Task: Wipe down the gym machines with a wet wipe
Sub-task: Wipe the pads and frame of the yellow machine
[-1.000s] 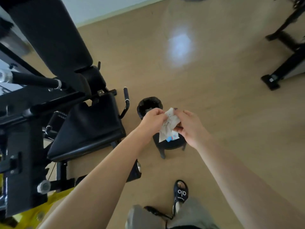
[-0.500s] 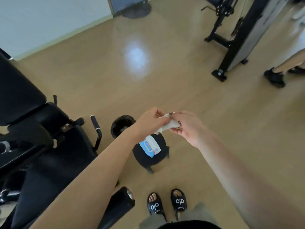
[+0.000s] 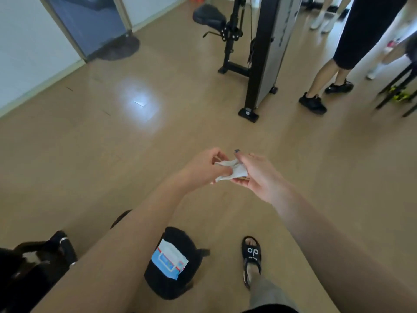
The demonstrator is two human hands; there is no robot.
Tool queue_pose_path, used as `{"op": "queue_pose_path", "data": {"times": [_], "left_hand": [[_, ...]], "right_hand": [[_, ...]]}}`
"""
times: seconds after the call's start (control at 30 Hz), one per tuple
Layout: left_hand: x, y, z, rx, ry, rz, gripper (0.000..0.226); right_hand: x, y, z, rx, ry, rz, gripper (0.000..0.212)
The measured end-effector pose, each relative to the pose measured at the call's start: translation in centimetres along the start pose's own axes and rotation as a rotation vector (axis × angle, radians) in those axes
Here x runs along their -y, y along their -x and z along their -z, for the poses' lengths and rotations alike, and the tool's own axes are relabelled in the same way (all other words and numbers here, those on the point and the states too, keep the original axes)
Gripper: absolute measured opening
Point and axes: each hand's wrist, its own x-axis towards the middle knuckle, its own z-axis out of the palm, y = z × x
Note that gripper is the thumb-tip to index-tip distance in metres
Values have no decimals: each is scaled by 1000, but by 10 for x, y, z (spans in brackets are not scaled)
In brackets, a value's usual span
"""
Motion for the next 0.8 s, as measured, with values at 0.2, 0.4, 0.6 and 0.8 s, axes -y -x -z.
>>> {"op": "queue_pose_path", "data": {"times": [0.2, 0.4, 0.6, 0.8], "left_hand": [[-52, -111, 28, -108, 8, -2, 10], [-67, -180, 97, -196, 38, 29, 19], [-55, -265, 194, -191, 181, 43, 19], [-56, -367, 305, -154, 126, -39, 13]], "right_hand": [[96, -77, 21, 144, 5, 13, 19], [166, -154, -11, 220, 85, 4, 27], [225, -254, -70, 195, 53, -30, 29], [295, -367, -135, 136, -51, -63, 32]]}}
